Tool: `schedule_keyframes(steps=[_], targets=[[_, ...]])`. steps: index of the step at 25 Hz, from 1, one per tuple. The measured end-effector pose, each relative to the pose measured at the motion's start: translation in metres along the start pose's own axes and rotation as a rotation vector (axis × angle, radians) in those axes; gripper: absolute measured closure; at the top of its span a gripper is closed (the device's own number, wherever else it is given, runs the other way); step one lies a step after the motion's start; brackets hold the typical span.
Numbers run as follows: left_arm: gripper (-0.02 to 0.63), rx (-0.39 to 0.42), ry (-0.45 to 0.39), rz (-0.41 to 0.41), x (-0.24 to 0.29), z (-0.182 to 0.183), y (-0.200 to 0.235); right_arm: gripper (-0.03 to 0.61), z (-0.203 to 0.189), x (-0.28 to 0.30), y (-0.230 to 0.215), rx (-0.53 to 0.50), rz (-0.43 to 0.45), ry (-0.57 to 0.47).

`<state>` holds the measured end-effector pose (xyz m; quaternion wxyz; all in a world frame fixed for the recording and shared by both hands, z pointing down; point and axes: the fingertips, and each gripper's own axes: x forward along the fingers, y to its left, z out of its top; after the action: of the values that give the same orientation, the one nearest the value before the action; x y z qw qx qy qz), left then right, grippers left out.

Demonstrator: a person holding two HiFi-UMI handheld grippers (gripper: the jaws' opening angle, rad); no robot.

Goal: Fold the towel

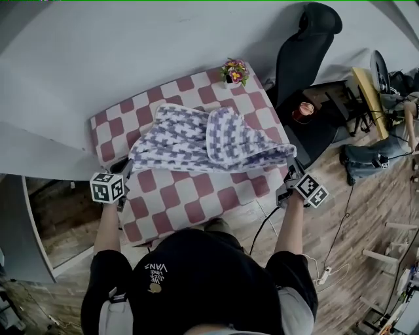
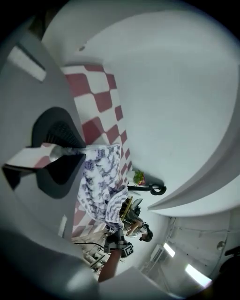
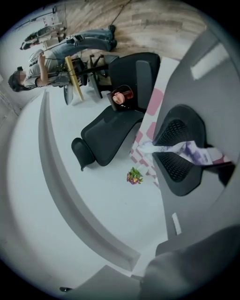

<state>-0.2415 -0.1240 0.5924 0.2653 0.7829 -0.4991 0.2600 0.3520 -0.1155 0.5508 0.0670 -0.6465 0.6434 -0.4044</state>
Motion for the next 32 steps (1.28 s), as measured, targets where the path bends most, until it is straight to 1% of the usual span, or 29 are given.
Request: schedule_keyframes(steps=[2, 5, 7, 9, 11, 12, 13, 14, 15, 16, 17, 18, 19, 20, 22, 24, 25, 26, 28, 30, 32], targets=[[0.572, -0.044, 0.027, 0.031, -0.028, -0.025, 0.018, 0.537, -0.02, -0.006, -0.01, 0.035, -0.043, 0.042], [0.571, -0.117, 0.086, 0.041, -0.052, -0.068, 0.036, 0.537, -0.046, -0.009, -0.03, 0.081, -0.108, 0.091], [0.572, -0.162, 0.118, 0.028, -0.064, -0.097, 0.044, 0.537, -0.063, -0.012, -0.04, 0.072, -0.147, 0.121], [0.571, -0.196, 0.137, 0.009, -0.07, -0.119, 0.047, 0.537, -0.077, -0.012, -0.047, 0.021, -0.181, 0.15], [0.569, -0.208, 0.14, -0.007, -0.068, -0.129, 0.046, 0.531, -0.088, -0.01, -0.051, -0.07, -0.237, 0.197], [0.569, -0.203, 0.141, -0.01, -0.065, -0.13, 0.045, 0.492, -0.093, -0.01, -0.052, -0.129, -0.276, 0.223], [0.569, -0.194, 0.143, -0.012, -0.063, -0.131, 0.042, 0.427, -0.096, -0.012, -0.051, -0.196, -0.318, 0.242], [0.569, -0.181, 0.146, -0.012, -0.06, -0.131, 0.04, 0.392, -0.097, -0.016, -0.047, -0.273, -0.359, 0.249], [0.569, -0.165, 0.15, -0.011, -0.058, -0.131, 0.038, 0.374, -0.096, -0.021, -0.039, -0.364, -0.396, 0.243], [0.569, -0.149, 0.153, -0.007, -0.057, -0.131, 0.036, 0.358, -0.093, -0.026, -0.027, -0.468, -0.424, 0.224], [0.568, -0.133, 0.156, 0.004, -0.057, -0.131, 0.036, 0.357, -0.09, -0.029, -0.009, -0.58, -0.431, 0.198], [0.568, -0.118, 0.156, 0.023, -0.057, -0.131, 0.038, 0.357, -0.09, -0.03, 0.013, -0.688, -0.408, 0.174], [0.56, -0.102, 0.155, 0.047, -0.058, -0.131, 0.041, 0.357, -0.096, -0.027, 0.038, -0.783, -0.354, 0.162], [0.538, -0.086, 0.149, 0.072, -0.059, -0.129, 0.043, 0.357, -0.107, -0.023, 0.064, -0.858, -0.279, 0.163], [0.483, -0.045, 0.127, 0.116, -0.06, -0.122, 0.046, 0.36, -0.141, -0.013, 0.11, -0.969, -0.103, 0.194], [0.465, 0.007, 0.089, 0.154, -0.062, -0.108, 0.044, 0.365, -0.182, -0.005, 0.143, -1.075, 0.047, 0.248], [0.462, 0.037, 0.065, 0.171, -0.064, -0.099, 0.042, 0.365, -0.203, -0.002, 0.153, -1.125, 0.1, 0.281], [0.46, 0.071, 0.041, 0.181, -0.065, -0.089, 0.038, 0.367, -0.222, -0.001, 0.16, -1.165, 0.141, 0.316], [0.459, 0.141, 0.003, 0.179, -0.063, -0.073, 0.024, 0.373, -0.252, 0.002, 0.165, -1.209, 0.197, 0.379], [0.459, 0.195, -0.02, 0.155, -0.056, -0.062, 0.007, 0.379, -0.271, 0.007, 0.164, -1.232, 0.225, 0.42], [0.459, 0.216, -0.04, 0.122, -0.045, -0.055, -0.012, 0.38, -0.282, 0.013, 0.161, -1.256, 0.237, 0.447]])
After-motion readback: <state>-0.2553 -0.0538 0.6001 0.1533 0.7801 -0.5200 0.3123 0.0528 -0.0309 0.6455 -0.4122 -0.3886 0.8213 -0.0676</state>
